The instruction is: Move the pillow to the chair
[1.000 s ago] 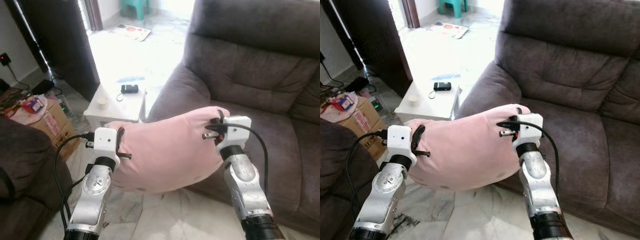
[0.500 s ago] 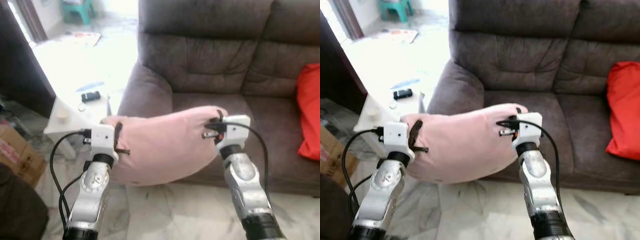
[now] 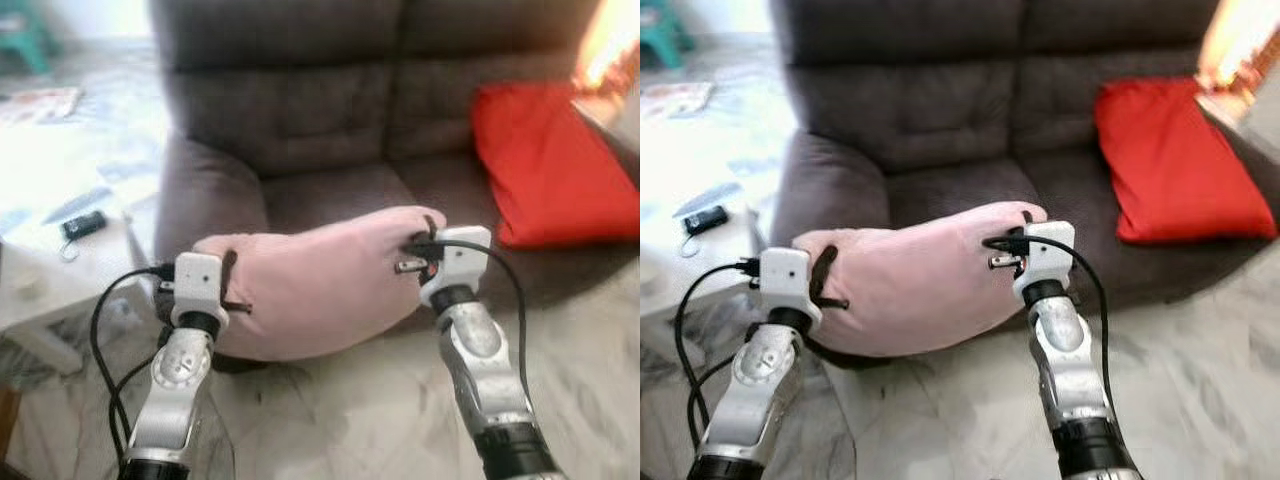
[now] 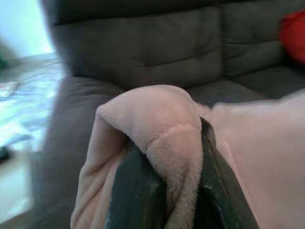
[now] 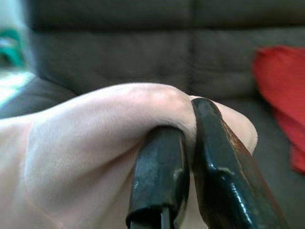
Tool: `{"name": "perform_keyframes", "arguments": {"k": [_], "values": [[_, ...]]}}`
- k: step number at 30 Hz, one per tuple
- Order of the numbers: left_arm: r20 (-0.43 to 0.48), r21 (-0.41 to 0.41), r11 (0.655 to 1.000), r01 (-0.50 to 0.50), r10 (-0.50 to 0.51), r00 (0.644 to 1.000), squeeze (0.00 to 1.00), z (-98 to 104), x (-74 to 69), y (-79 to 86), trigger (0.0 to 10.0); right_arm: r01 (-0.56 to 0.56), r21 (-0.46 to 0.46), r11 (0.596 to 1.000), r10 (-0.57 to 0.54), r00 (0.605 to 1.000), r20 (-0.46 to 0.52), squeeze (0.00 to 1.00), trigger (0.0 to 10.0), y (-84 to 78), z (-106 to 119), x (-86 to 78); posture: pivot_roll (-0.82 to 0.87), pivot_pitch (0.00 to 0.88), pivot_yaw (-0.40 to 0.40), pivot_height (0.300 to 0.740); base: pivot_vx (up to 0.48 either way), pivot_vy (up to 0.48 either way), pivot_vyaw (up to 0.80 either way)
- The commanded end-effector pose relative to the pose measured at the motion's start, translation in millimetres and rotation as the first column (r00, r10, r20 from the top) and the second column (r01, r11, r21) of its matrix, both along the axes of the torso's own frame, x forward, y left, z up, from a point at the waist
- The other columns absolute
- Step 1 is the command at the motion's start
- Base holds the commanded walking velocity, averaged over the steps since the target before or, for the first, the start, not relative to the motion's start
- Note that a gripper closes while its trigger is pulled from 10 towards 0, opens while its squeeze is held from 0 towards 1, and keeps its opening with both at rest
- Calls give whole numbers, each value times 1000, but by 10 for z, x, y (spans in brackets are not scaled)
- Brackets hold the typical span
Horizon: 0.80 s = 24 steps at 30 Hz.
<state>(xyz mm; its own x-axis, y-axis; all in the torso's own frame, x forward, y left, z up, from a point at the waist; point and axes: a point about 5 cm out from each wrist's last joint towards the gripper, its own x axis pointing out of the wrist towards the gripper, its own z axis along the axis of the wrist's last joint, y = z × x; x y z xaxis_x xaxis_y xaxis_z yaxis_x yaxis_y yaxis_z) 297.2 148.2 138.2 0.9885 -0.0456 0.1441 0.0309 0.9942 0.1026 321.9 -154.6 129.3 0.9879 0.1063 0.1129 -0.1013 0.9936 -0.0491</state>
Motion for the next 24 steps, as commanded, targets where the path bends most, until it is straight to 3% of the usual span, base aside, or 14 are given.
{"name": "perform_keyframes", "arguments": {"k": [1,11,18,24], "values": [[31,11,1000,-9,8,999,0,55,-22,47,10000,-5,14,1000,4,994,111,0,10000,31,247,40,51,61,0,740,0,0,0],[78,15,1000,-20,19,997,0,175,-40,71,10000,-15,10,1000,14,993,119,0,10000,44,251,39,52,55,-1,740,0,0,0],[160,23,999,-33,29,987,0,410,-21,90,10000,-14,25,1000,9,983,186,0,10000,63,406,54,51,46,2,740,0,0,0],[174,42,998,-38,31,984,0,449,-19,90,10000,-10,34,999,3,979,202,0,10000,61,451,59,52,48,2,740,0,0,0]]}}
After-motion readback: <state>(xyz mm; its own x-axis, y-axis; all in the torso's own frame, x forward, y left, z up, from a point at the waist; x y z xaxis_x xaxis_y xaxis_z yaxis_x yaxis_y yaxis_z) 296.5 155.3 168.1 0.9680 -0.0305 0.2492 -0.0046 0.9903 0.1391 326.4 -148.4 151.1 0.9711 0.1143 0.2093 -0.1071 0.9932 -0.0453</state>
